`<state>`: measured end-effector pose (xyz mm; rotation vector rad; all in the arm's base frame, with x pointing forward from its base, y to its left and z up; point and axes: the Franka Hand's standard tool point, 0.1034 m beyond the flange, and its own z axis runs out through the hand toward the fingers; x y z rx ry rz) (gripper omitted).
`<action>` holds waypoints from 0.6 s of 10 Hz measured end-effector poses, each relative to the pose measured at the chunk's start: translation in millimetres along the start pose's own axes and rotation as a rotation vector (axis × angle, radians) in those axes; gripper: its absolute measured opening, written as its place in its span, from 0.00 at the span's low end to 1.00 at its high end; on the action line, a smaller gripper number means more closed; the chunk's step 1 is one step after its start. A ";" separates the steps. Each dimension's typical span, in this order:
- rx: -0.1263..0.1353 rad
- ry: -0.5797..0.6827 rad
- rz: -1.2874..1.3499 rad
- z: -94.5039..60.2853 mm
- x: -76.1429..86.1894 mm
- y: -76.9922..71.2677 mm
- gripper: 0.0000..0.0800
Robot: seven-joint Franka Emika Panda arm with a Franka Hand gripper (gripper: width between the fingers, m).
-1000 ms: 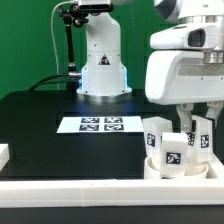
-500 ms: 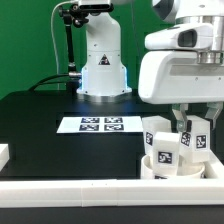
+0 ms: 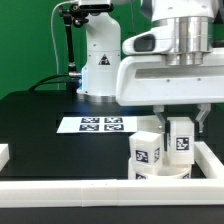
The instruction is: Assemble stool
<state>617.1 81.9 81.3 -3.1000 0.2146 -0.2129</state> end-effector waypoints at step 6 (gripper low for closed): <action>0.000 0.002 0.386 -0.1 0.1 -1.4 0.43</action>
Offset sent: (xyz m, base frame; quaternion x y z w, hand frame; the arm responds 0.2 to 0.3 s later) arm 0.0000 0.0000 0.0000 0.0000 0.0000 0.1296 0.9916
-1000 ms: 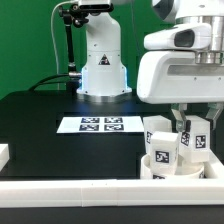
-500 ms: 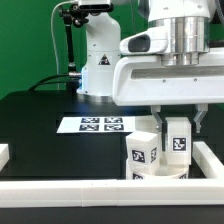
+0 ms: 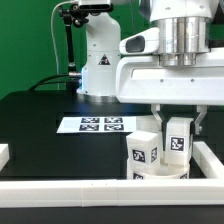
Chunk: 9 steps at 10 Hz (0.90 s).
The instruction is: Assemble stool
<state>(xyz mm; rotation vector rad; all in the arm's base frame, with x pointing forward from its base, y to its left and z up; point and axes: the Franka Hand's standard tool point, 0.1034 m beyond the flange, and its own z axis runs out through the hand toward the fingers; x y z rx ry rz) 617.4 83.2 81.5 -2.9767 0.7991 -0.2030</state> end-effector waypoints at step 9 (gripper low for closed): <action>0.047 -0.004 0.681 1.0 7.9 0.2 0.43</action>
Offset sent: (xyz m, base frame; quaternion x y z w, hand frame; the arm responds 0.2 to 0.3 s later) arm -0.0052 0.0053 -0.0162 0.0164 -0.0316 0.2409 0.9699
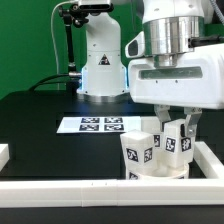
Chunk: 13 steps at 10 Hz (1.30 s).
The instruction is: Assemble stool
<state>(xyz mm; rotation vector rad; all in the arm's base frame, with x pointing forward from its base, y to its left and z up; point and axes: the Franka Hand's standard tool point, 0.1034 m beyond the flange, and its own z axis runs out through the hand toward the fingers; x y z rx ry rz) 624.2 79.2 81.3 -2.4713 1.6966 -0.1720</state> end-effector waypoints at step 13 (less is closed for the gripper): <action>0.015 -0.036 0.808 1.3 -25.5 -7.9 0.43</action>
Offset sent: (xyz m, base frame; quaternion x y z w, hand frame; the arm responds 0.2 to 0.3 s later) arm -0.0008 0.0106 -0.0021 -0.0116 -0.0090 0.1558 0.9877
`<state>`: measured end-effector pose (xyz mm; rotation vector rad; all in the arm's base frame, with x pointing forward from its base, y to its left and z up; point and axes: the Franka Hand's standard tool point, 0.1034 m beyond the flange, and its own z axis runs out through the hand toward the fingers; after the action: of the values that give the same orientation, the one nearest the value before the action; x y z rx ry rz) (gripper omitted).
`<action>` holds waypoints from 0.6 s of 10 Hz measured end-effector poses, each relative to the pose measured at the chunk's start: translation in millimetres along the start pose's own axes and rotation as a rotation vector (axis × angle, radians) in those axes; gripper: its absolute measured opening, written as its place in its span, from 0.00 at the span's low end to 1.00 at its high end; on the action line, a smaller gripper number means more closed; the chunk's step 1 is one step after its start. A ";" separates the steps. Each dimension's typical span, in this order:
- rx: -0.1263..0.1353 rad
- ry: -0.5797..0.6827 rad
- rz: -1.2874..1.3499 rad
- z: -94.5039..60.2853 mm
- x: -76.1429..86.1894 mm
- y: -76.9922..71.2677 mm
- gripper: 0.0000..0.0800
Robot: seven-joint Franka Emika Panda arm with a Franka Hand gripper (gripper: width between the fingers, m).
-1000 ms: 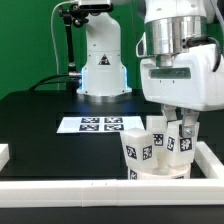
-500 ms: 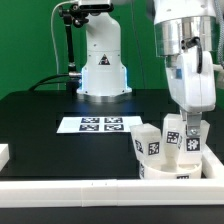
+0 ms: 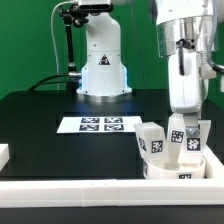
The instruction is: Assemble stool
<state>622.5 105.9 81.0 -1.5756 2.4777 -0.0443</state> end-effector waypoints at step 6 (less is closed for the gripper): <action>-0.010 0.000 -0.012 -0.4 3.3 -0.7 0.79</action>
Offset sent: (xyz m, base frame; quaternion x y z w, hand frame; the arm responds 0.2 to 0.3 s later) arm 0.0000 0.0000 0.0000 0.0000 0.0000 0.0000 1.0000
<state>621.7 102.6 81.0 -1.5952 2.4724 -0.0337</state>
